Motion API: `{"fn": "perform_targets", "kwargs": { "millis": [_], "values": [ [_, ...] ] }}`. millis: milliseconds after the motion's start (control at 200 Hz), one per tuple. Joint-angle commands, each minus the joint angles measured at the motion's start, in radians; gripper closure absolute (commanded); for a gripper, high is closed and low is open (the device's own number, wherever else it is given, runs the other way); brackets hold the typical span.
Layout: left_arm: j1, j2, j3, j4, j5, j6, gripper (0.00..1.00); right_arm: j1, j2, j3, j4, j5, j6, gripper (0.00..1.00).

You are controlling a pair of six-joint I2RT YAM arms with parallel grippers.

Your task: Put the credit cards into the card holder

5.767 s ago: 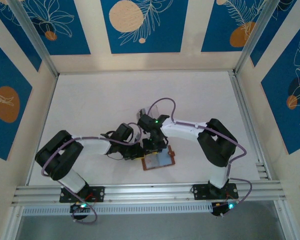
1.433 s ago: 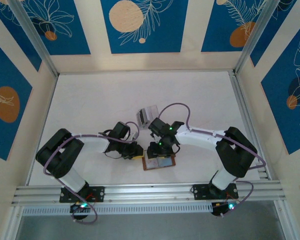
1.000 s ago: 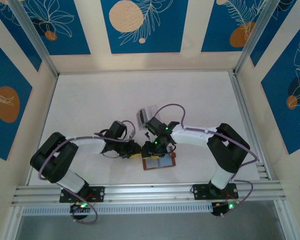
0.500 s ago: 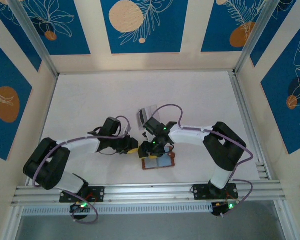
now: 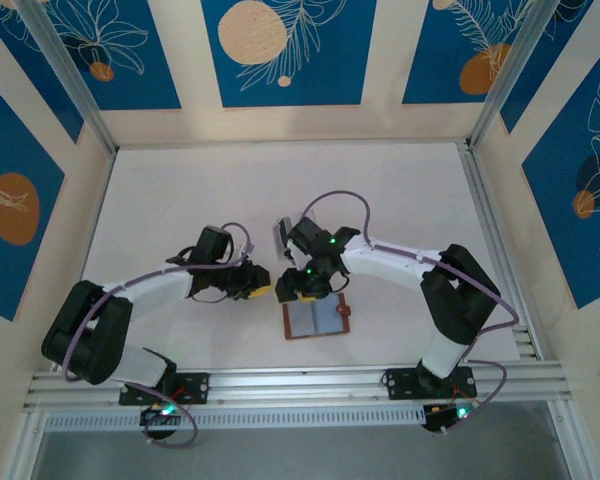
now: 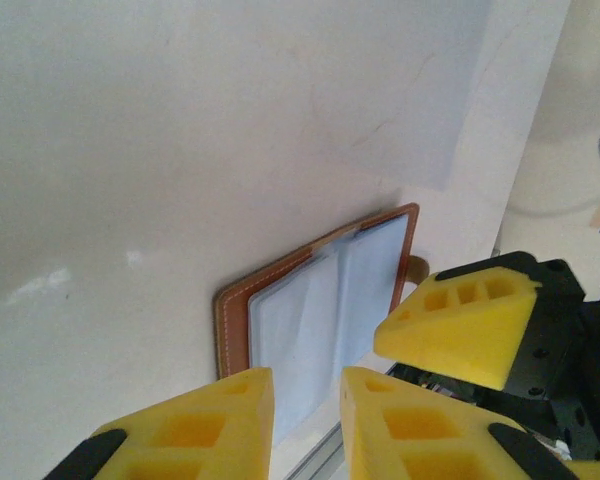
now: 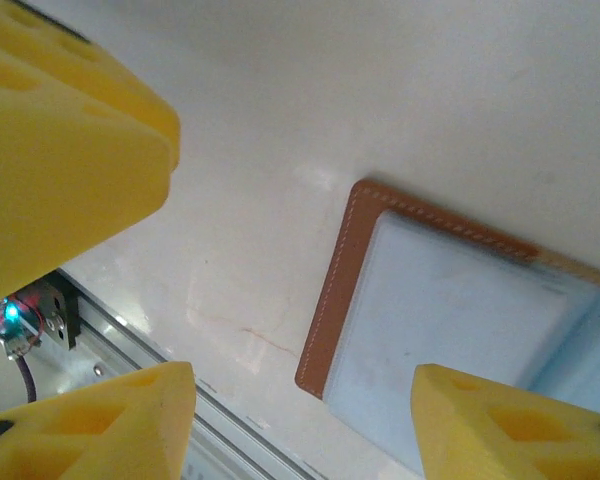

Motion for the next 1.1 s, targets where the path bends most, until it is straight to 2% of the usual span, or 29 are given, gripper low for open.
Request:
{"fn": "perform_targets", "kwargs": {
  "millis": [0,160,340,420,720,1095],
  "values": [
    [0.031,-0.007,0.065,-0.034,0.001,0.03,0.76,-0.068,-0.015,0.102,-0.089,0.039,-0.069,0.43],
    [0.062,0.055,0.152,-0.011,-0.005,0.013,0.76,-0.162,0.064,0.279,-0.183,0.113,-0.122,0.53],
    [0.091,0.185,0.274,0.013,0.001,0.005,0.77,-0.231,0.192,0.46,-0.236,0.155,-0.182,0.55],
    [0.096,0.247,0.333,0.014,0.005,0.005,0.78,-0.247,0.264,0.544,-0.258,0.144,-0.209,0.64],
    [0.108,0.432,0.461,0.037,0.025,0.0,0.79,-0.263,0.446,0.745,-0.303,0.105,-0.246,0.61],
    [0.113,0.513,0.473,0.066,0.048,0.001,0.79,-0.264,0.51,0.745,-0.274,0.038,-0.242,0.56]
  ]
}}
